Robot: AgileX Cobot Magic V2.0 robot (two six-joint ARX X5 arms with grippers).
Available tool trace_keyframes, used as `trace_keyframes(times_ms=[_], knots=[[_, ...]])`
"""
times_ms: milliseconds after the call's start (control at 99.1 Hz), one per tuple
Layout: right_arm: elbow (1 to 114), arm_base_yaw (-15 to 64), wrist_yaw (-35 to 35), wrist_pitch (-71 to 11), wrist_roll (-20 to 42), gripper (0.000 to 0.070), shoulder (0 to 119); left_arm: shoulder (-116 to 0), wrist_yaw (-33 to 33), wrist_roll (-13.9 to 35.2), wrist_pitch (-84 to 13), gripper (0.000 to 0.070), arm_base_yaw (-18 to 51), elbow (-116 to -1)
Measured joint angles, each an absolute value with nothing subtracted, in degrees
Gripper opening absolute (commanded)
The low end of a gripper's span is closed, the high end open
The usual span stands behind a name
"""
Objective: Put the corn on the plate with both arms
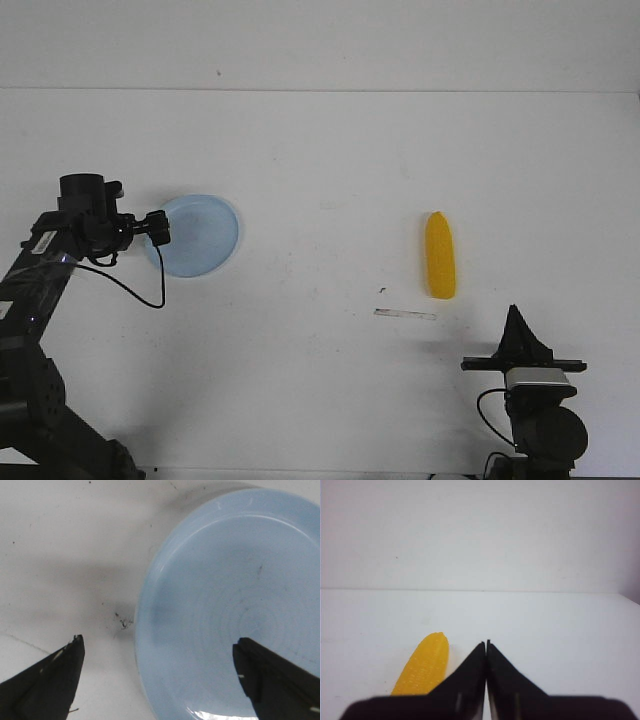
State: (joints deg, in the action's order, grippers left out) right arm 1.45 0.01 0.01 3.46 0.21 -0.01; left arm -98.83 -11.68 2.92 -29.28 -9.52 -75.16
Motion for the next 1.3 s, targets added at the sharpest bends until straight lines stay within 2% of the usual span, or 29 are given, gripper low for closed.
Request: trace_keyframes(times_ms=[444,626,828,929,1302], knots=[[1.5,0.0,0.0,3.5,0.2,0.0000,0.0,-103.2,-9.0,2.9,-25.7,0.0546,-9.6,-75.2],[1.5,0.0,0.0,3.5,0.2,0.0000,0.0,-103.4,-8.9,2.9,-25.6,0.0313,-9.6,-75.2],[1.5,0.0,0.0,3.5,0.2,0.0000,0.0,-103.4,-8.9,3.0,-25.7,0.0171,-9.6,-75.2],[1.5,0.0,0.0,3.5,0.2,0.0000,0.0,-103.4,-8.9,3.7,-25.7,0.0000,-9.6,-75.2],[1.5,0.0,0.0,3.5,0.2,0.0000,0.0,-103.4,-8.8,6.7,-25.8,0.0000,-9.6,-75.3]])
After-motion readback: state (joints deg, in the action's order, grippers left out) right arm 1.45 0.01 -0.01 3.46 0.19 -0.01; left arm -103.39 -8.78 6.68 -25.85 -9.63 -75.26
